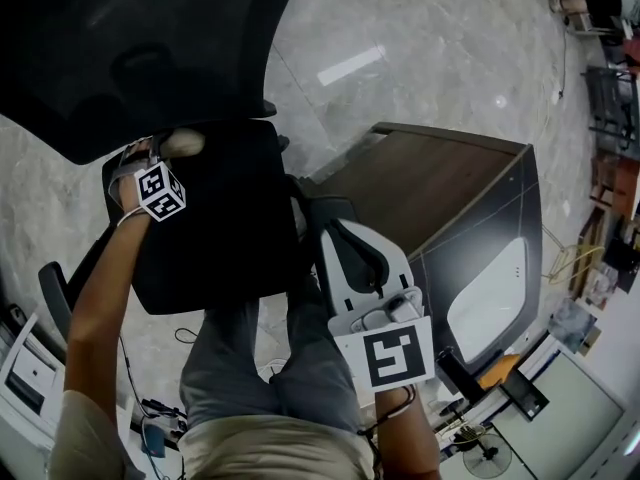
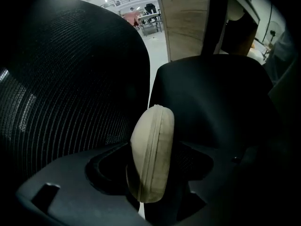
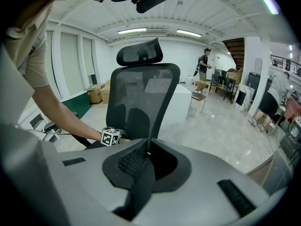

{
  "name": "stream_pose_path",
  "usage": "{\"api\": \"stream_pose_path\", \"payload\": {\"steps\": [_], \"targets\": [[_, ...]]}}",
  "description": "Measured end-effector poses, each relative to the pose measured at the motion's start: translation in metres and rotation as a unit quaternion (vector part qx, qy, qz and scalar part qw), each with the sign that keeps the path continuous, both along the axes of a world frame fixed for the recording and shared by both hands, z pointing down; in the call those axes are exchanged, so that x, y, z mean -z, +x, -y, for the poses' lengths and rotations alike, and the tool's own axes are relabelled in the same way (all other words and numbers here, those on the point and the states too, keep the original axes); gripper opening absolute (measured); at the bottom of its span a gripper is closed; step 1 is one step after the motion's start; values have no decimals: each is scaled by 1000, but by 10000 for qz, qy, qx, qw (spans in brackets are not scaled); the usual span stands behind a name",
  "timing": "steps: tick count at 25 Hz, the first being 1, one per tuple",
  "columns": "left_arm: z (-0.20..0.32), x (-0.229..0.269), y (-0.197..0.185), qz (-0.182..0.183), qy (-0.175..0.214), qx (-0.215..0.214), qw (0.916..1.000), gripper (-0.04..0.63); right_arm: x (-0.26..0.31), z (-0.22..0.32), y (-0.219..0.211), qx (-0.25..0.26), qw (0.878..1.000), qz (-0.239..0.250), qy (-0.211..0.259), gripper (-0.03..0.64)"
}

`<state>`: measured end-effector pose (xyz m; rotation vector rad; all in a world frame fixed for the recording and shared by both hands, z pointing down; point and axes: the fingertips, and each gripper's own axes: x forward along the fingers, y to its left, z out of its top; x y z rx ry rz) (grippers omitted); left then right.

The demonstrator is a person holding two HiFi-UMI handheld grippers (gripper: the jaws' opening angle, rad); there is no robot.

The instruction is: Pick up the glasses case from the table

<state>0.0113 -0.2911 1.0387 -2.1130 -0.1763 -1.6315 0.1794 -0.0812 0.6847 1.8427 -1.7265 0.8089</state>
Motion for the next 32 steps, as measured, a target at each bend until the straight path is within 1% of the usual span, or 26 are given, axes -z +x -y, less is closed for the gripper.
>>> {"api": "stream_pose_path", "payload": {"steps": [7, 9, 11, 14, 16, 20, 23, 26, 29, 32], "targets": [[6, -14, 7, -80, 507, -105, 9986, 312, -21, -6, -11, 95, 9997, 114, -186, 28], [9, -17, 10, -128, 693, -138, 9974, 295, -26, -7, -15, 141, 9996, 124, -225, 28], [12, -17, 10, -168, 795, -143, 9966, 284, -30, -8, -19, 169, 9994, 146, -261, 28], [12, -13, 11, -241, 769, -140, 9966, 276, -31, -9, -23, 182, 9993, 161, -285, 28], [10, -8, 9, -249, 641, -133, 9975, 261, -29, -9, -23, 195, 9993, 157, -259, 29], [3, 2, 4, -254, 321, -77, 9991, 258, -19, -5, -23, 224, 9995, 129, -194, 28], [3, 17, 2, -474, 241, 107, 9985, 259, -13, -1, -22, 216, 9996, 107, -132, 28], [3, 43, 5, -826, 254, 294, 9958, 258, -6, 1, -20, 240, 9997, 84, -58, 28], [3, 79, 9, -1233, 303, 502, 9906, 259, 4, 4, -21, 296, 9995, 81, 4, 28], [2, 123, 12, -1669, 357, 704, 9828, 259, 20, 10, -24, 377, 9992, 59, 116, 28]]}}
